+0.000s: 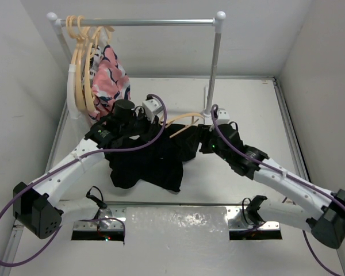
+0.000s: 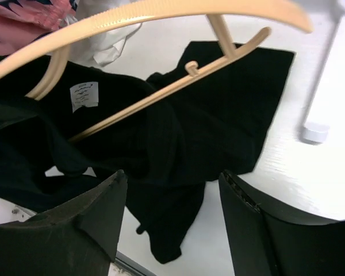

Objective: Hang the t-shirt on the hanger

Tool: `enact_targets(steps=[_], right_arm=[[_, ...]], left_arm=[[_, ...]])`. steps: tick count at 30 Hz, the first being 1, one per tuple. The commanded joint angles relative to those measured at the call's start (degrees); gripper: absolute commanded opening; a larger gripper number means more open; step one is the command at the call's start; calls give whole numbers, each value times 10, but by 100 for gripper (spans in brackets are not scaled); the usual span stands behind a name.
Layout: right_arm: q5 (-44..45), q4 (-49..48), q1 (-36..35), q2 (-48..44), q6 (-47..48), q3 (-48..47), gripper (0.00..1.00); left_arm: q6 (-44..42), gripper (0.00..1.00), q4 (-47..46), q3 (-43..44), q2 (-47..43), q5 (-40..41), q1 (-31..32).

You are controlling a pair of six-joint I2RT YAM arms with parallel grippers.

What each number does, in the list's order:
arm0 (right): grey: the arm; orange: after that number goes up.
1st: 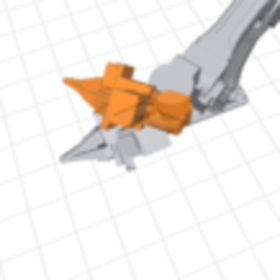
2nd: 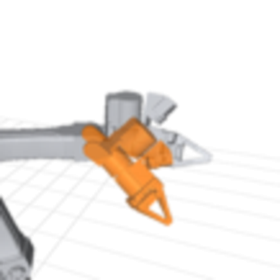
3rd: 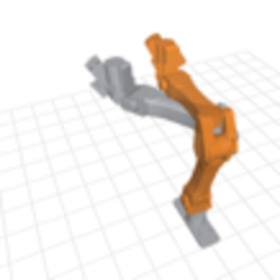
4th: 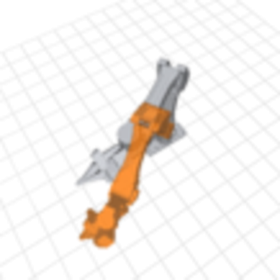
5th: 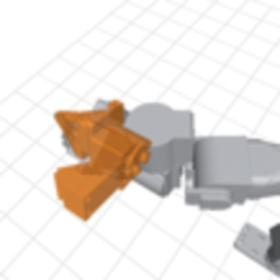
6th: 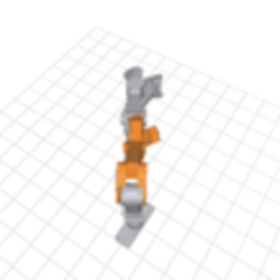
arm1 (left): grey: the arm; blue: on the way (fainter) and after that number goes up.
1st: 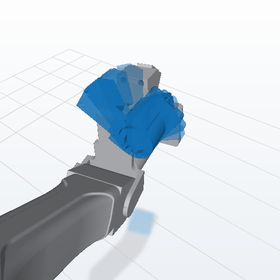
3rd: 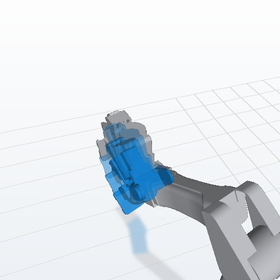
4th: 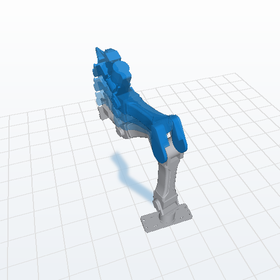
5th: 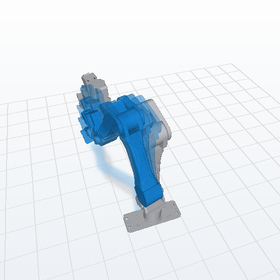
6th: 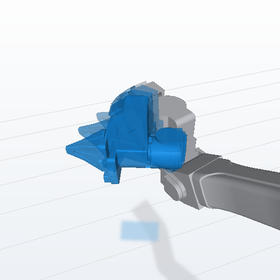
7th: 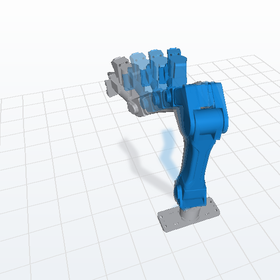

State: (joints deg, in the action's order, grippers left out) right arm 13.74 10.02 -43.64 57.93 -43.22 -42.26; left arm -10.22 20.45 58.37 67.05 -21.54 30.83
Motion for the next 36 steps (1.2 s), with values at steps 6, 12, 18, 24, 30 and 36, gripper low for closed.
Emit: enact_targets(steps=[6,12,18,24,30,36], right_arm=[[-54,-151,9,121,-14,-27,61],[-105,-195,22,200,-11,-39,58],[-162,-280,18,254,-68,-5,64],[-154,-298,17,297,-131,24,20],[-112,-269,104,242,-201,124,0],[-129,-203,234,156,-192,174,0]], left_arm=[[-20,0,-45,12,-21,-18,4],[-26,0,-43,15,-24,3,3],[-4,0,-59,11,-18,10,3],[50,0,-81,12,-17,-5,-27],[-13,0,-38,32,-17,-80,-116],[-158,0,42,-14,-86,-96,-118]])
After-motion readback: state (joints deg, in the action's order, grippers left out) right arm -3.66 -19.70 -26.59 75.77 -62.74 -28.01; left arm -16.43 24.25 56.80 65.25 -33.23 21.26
